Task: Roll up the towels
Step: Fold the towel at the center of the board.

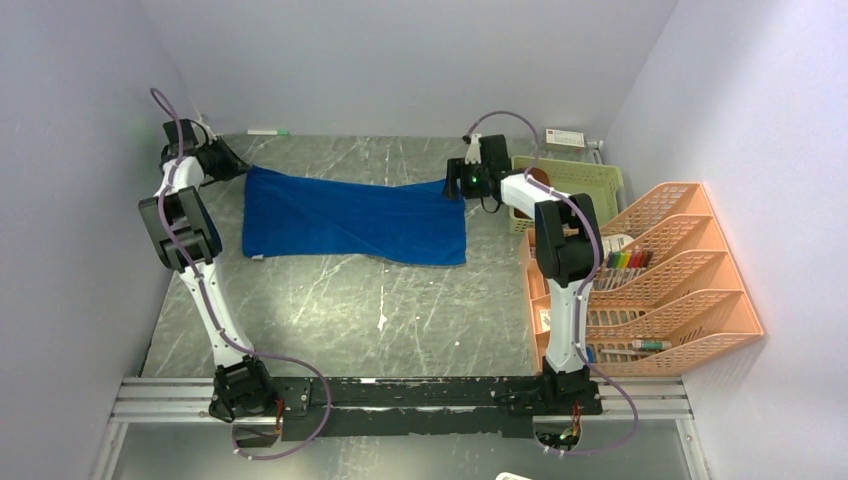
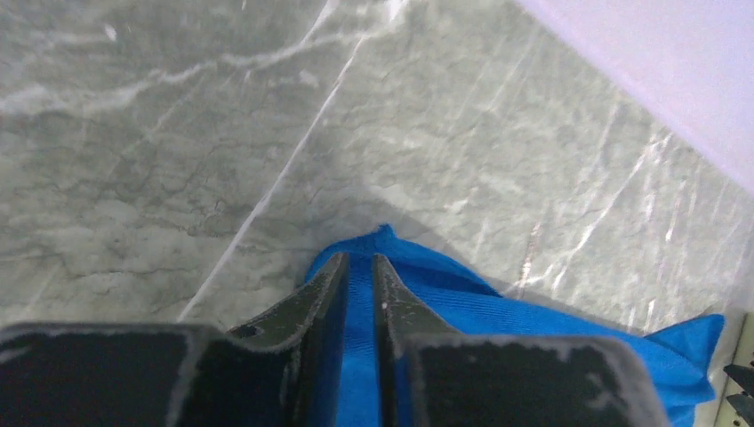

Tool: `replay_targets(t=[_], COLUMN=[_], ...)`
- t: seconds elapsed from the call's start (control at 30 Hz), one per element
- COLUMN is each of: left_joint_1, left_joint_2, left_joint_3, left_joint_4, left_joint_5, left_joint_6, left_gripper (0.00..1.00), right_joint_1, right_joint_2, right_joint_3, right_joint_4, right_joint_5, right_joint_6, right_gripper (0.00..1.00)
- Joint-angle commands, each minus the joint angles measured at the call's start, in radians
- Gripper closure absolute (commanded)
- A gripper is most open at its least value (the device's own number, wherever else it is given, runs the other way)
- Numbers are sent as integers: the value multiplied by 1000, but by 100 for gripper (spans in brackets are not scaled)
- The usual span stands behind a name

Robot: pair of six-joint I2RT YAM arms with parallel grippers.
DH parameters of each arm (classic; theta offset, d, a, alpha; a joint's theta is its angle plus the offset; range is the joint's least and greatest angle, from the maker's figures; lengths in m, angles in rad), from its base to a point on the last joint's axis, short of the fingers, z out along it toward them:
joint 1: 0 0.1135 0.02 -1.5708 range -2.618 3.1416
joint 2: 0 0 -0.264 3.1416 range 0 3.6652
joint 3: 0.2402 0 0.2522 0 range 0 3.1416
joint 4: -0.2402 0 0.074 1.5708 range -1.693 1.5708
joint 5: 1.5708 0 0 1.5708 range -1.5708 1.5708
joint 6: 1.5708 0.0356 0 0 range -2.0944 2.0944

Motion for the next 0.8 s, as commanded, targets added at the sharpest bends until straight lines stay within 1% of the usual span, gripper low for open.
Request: replay_targets(t=[0.0, 0.03, 0.07, 0.13, 0.2, 0.3, 0.33, 0.37, 0.43, 0.47, 0.53, 0.57, 0.7, 0.77], left_joint_1=[5, 4, 4, 6, 6, 6, 6, 6, 6, 6, 5, 5, -2, -5], left_joint_2=[-123, -121, -109, -62, -26, 22, 33, 42, 50, 48, 43, 40, 13, 14], left_joint_3=[0, 2, 15, 59, 85, 100, 99, 94, 70, 53, 20, 3, -56, -60], left_joint_4=[71, 62, 45, 10, 9, 8, 8, 9, 26, 46, 89, 114, 176, 181], left_joint_5=[-25, -27, -24, 6, 59, 132, 143, 153, 177, 184, 200, 208, 202, 190], left_joint_6=[144, 173, 201, 236, 256, 287, 299, 310, 325, 321, 310, 307, 305, 308], left_gripper=[61, 53, 50, 47, 45, 43, 39, 39, 31, 24, 19, 13, 13, 17], right_joint_1=[-47, -58, -66, -78, -87, -96, -98, -99, -102, -103, -104, -104, -106, -107], right_joint_2=[-5, 7, 16, 29, 32, 29, 29, 30, 30, 30, 29, 29, 44, 55], right_joint_3=[124, 150, 170, 194, 204, 198, 197, 193, 185, 180, 171, 165, 165, 171], right_joint_4=[-6, -18, -27, -36, -44, -50, -53, -53, -46, -43, -35, -31, -33, -31], right_joint_5=[-11, -18, -22, -25, -35, -38, -39, -41, -49, -58, -68, -70, -67, -68], right_joint_6=[-20, -17, -18, -23, -28, -41, -44, -44, -40, -37, -34, -36, -40, -36], right_gripper=[32, 32, 32, 33, 33, 33, 33, 33, 33, 33, 33, 33, 33, 33])
